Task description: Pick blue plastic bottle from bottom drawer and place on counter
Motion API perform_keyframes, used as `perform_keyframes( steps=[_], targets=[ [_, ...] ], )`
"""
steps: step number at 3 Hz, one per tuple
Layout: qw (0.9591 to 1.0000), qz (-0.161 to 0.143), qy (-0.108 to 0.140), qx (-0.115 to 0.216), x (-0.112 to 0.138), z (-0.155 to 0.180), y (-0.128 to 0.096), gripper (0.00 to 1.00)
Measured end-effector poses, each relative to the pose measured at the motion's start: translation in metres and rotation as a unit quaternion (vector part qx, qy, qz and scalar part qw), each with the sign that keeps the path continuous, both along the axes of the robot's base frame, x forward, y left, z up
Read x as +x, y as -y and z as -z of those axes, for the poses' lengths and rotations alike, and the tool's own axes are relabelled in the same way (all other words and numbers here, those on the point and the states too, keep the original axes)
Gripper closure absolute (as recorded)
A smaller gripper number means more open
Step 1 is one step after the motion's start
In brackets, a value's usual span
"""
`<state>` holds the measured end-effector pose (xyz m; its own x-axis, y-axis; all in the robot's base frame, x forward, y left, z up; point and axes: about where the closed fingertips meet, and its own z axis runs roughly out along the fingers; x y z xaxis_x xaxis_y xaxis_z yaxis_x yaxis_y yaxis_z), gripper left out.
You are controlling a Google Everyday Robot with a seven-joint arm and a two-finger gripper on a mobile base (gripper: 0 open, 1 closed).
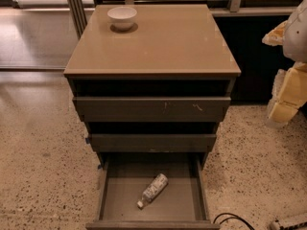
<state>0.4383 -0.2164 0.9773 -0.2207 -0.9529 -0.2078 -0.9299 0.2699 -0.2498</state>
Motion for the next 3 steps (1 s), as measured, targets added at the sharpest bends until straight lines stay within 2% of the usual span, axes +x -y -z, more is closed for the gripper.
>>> perform_keyframes(
  steps=[1, 2, 3],
  targets=[
    [1.0000, -0.001, 0.000, 0.002, 0.000, 0.003, -0.001, 0.00],
    [0.9999, -0.005, -0.001, 0.015, 0.000, 0.021, -0.004, 0.00],
    [0.9992, -0.010, -0.011, 0.036, 0.001, 0.061, -0.011, 0.00]
  ],
)
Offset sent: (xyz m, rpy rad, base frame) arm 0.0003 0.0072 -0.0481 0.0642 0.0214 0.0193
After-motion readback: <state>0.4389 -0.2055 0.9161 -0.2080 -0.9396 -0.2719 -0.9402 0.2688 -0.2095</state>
